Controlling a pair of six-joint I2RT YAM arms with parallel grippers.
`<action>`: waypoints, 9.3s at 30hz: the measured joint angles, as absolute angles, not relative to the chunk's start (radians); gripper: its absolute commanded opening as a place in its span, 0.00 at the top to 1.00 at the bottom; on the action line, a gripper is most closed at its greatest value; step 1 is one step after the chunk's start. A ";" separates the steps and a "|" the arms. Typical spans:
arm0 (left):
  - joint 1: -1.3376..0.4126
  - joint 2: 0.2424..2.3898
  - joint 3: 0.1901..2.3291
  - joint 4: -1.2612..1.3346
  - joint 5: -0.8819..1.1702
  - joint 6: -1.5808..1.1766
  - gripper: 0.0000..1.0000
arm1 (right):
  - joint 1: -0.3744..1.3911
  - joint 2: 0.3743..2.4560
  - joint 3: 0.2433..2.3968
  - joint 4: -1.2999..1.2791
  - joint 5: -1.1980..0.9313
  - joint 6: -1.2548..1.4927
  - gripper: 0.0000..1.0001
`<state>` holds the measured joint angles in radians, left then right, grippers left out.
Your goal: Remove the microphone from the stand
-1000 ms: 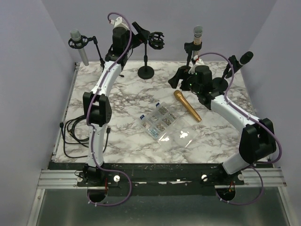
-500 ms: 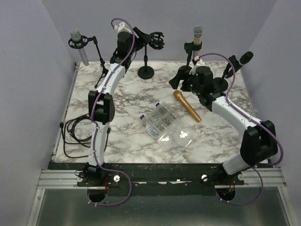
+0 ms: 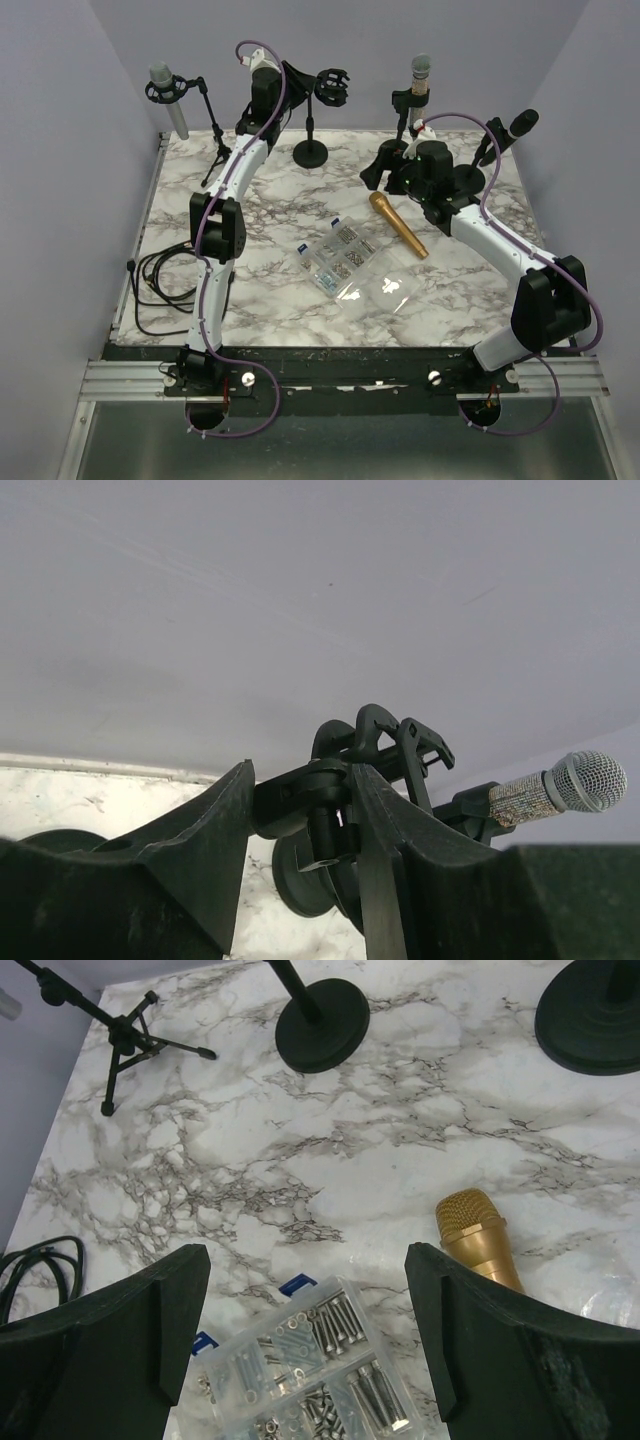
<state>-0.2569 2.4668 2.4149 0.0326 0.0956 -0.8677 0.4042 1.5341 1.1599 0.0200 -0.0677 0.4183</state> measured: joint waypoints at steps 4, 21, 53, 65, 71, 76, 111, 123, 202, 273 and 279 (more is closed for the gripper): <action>-0.257 2.467 2.418 0.015 0.094 -0.876 0.62 | 0.404 1.534 1.160 0.020 -0.062 0.418 0.13; -0.257 2.472 2.477 -0.128 0.098 -0.928 0.69 | 0.404 1.557 1.142 0.023 -0.042 0.418 0.13; -0.144 2.333 2.495 -0.518 0.327 -0.784 0.08 | 0.477 2.340 2.422 -0.023 0.026 0.280 0.09; -0.126 2.193 2.434 -0.551 0.409 -0.749 0.08 | 0.485 2.425 2.428 -0.002 0.105 0.202 0.13; -0.168 2.077 2.326 -0.601 0.390 -0.683 0.09 | 0.485 2.475 2.484 0.030 0.112 0.120 0.18; -0.187 1.984 2.316 -0.613 0.389 -0.665 0.10 | 0.492 2.525 2.552 0.043 0.109 0.020 0.22; -0.067 1.520 1.797 -0.685 0.317 -0.476 0.06 | 0.494 2.601 2.532 -0.049 0.036 -0.154 0.00; 0.186 1.475 1.761 -0.525 0.326 -0.537 0.01 | 0.490 2.570 2.545 -0.062 -0.051 -0.046 0.00; 0.088 1.821 2.539 -0.426 -0.097 -0.118 1.00 | 0.490 1.497 1.320 0.035 -0.183 0.326 0.07; 0.314 1.481 1.254 -0.195 0.690 -0.964 0.01 | 0.609 1.897 1.499 0.269 -0.304 0.733 0.09; 0.359 1.546 1.234 0.208 0.680 -1.320 0.01 | 0.654 1.963 1.575 0.314 -0.297 0.758 0.09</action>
<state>0.3592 1.5463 1.2343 0.2077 0.6800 -1.3197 0.6537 1.9633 1.5753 0.3138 -0.2974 0.7582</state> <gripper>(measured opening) 0.981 0.909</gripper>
